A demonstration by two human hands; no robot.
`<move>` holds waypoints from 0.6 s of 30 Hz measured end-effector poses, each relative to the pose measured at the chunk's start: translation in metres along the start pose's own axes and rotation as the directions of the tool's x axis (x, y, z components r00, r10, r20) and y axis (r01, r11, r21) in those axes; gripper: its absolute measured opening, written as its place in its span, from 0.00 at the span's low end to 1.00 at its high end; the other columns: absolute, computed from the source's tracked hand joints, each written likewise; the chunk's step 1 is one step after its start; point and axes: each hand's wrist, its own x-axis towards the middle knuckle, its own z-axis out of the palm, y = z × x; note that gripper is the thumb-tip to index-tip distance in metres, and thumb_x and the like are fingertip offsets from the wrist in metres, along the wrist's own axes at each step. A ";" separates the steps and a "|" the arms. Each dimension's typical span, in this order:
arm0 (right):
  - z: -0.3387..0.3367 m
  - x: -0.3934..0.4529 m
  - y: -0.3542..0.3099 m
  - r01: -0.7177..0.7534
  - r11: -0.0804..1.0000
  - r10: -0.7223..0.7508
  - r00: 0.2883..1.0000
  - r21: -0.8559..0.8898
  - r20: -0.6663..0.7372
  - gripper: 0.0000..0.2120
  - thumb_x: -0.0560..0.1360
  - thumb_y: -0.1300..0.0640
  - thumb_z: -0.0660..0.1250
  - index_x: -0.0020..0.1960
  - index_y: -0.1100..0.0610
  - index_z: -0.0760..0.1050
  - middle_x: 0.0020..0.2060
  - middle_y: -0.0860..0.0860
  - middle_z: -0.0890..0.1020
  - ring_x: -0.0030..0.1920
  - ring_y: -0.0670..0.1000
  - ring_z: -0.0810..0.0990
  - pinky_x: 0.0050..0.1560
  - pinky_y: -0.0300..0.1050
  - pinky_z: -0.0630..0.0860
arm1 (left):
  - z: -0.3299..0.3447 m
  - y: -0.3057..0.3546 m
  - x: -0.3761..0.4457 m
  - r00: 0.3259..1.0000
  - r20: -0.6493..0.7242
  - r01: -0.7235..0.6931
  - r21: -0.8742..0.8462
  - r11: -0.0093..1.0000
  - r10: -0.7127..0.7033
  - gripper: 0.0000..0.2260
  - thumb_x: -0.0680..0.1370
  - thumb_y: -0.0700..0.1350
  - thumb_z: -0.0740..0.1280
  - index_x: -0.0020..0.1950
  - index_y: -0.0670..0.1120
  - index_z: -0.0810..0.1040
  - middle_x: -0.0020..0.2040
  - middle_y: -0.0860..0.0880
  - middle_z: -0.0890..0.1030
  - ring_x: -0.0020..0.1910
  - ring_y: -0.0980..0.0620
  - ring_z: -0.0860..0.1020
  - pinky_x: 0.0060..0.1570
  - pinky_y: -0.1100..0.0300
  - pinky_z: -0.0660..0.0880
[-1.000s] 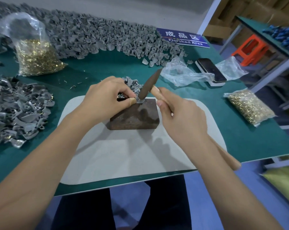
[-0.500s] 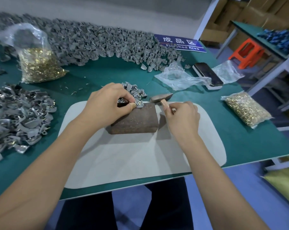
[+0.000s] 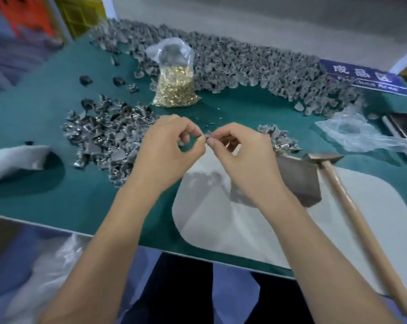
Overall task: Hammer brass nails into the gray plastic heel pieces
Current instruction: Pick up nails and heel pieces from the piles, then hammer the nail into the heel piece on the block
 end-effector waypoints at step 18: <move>0.085 0.056 -0.026 -0.002 0.999 0.007 0.989 -0.035 0.146 0.04 0.78 0.54 0.71 0.45 0.48 0.84 0.39 0.42 0.84 0.45 0.49 0.81 0.52 0.54 0.79 | -0.054 -0.067 -0.001 0.955 -0.237 0.205 0.099 0.974 -0.177 0.08 0.79 0.52 0.72 0.56 0.52 0.83 0.52 0.54 0.78 0.57 0.55 0.73 0.57 0.69 0.65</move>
